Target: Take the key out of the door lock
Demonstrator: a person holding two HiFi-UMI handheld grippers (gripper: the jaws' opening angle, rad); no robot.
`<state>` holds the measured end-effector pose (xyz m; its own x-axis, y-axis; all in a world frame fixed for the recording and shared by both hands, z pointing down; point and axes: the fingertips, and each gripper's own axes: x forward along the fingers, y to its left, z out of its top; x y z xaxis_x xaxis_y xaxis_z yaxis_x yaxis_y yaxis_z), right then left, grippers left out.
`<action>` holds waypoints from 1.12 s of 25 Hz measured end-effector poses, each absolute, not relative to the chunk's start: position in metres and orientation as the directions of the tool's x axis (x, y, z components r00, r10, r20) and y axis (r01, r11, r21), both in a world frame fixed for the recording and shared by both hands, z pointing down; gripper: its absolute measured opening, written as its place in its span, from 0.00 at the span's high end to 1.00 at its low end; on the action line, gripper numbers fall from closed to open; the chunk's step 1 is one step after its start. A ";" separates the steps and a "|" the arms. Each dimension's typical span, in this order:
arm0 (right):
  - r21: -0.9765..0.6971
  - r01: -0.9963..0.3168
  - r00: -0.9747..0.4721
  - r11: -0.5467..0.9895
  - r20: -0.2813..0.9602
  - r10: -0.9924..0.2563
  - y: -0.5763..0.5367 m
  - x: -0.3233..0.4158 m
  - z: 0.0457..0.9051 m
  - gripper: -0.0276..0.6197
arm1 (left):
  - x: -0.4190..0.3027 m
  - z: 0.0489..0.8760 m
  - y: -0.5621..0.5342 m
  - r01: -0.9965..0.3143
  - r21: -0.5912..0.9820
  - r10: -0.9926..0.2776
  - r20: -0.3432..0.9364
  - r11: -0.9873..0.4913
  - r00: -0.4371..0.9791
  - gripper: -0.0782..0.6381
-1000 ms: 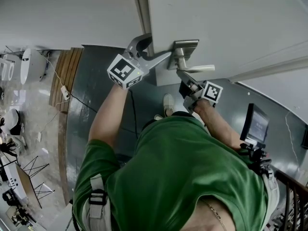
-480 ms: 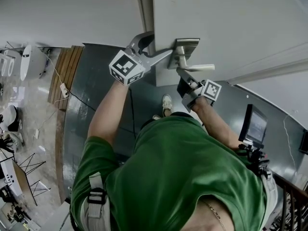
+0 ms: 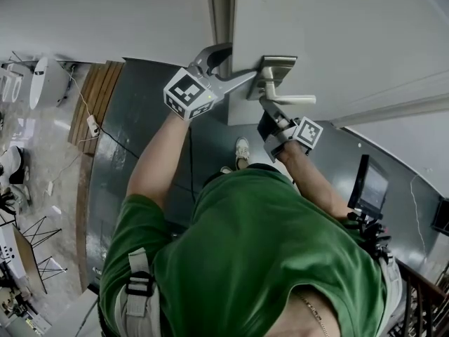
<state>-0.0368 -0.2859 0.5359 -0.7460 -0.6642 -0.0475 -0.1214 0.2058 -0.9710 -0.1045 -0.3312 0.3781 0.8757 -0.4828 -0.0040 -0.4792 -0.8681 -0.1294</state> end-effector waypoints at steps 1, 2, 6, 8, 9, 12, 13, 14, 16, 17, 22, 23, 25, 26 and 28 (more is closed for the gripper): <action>-0.973 -0.117 -0.745 0.199 -0.046 -0.665 -0.286 -0.036 0.536 0.91 | -0.104 0.378 -0.331 -0.478 -0.129 -0.482 -0.002 -0.869 0.876 0.51; -0.974 -0.114 -0.745 0.195 -0.046 -0.666 -0.285 -0.036 0.536 0.91 | -0.104 0.379 -0.331 -0.477 -0.128 -0.481 -0.001 -0.870 0.877 0.51; -0.981 -0.097 -0.746 0.169 -0.041 -0.665 -0.285 -0.035 0.538 0.91 | -0.103 0.379 -0.331 -0.477 -0.126 -0.481 -0.002 -0.870 0.877 0.51; -0.983 -0.098 -0.754 0.155 -0.028 -0.657 -0.285 -0.036 0.539 0.91 | -0.104 0.380 -0.330 -0.480 -0.126 -0.483 -0.003 -0.868 0.875 0.51; -0.982 -0.109 -0.759 0.151 -0.016 -0.650 -0.285 -0.036 0.540 0.91 | -0.104 0.380 -0.330 -0.481 -0.126 -0.485 -0.003 -0.867 0.875 0.51; -0.983 -0.118 -0.767 0.139 0.001 -0.642 -0.286 -0.036 0.542 0.91 | -0.104 0.382 -0.331 -0.484 -0.124 -0.488 -0.005 -0.866 0.873 0.51; -0.987 -0.097 -0.765 0.131 -0.011 -0.644 -0.286 -0.036 0.542 0.92 | -0.104 0.382 -0.331 -0.484 -0.124 -0.487 -0.004 -0.866 0.873 0.51; -0.990 -0.069 -0.763 0.122 -0.027 -0.646 -0.286 -0.036 0.543 0.92 | -0.104 0.383 -0.331 -0.484 -0.123 -0.487 -0.003 -0.866 0.873 0.51; -0.994 -0.017 -0.758 0.104 -0.055 -0.650 -0.286 -0.036 0.544 0.92 | -0.104 0.383 -0.331 -0.483 -0.120 -0.486 -0.001 -0.867 0.874 0.51; -0.995 0.000 -0.757 0.096 -0.062 -0.650 -0.286 -0.036 0.544 0.92 | -0.104 0.383 -0.332 -0.482 -0.117 -0.486 -0.001 -0.868 0.874 0.51; -0.995 -0.061 -0.779 0.081 -0.003 -0.627 -0.286 -0.035 0.545 0.92 | -0.103 0.382 -0.332 -0.485 -0.113 -0.488 0.002 -0.867 0.873 0.51; -0.993 -0.079 -0.782 0.083 0.010 -0.623 -0.286 -0.035 0.545 0.92 | -0.103 0.383 -0.332 -0.486 -0.115 -0.490 0.005 -0.866 0.872 0.51; -0.996 -0.057 -0.779 0.074 -0.002 -0.627 -0.288 -0.035 0.545 0.92 | -0.103 0.384 -0.333 -0.488 -0.121 -0.492 0.008 -0.865 0.870 0.51; -0.998 -0.022 -0.772 0.063 -0.023 -0.635 -0.288 -0.035 0.545 0.92 | -0.103 0.384 -0.333 -0.488 -0.122 -0.493 0.008 -0.864 0.870 0.51; -0.998 0.051 -0.755 0.041 -0.065 -0.653 -0.289 -0.035 0.546 0.92 | -0.103 0.384 -0.335 -0.486 -0.121 -0.491 0.011 -0.865 0.871 0.51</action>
<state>-0.0350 -0.2888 0.5461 -0.7545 -0.6531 -0.0651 0.0506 0.0409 -0.9979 -0.1026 -0.3346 0.3841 0.8712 -0.4909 0.0108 -0.4861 -0.8654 -0.1214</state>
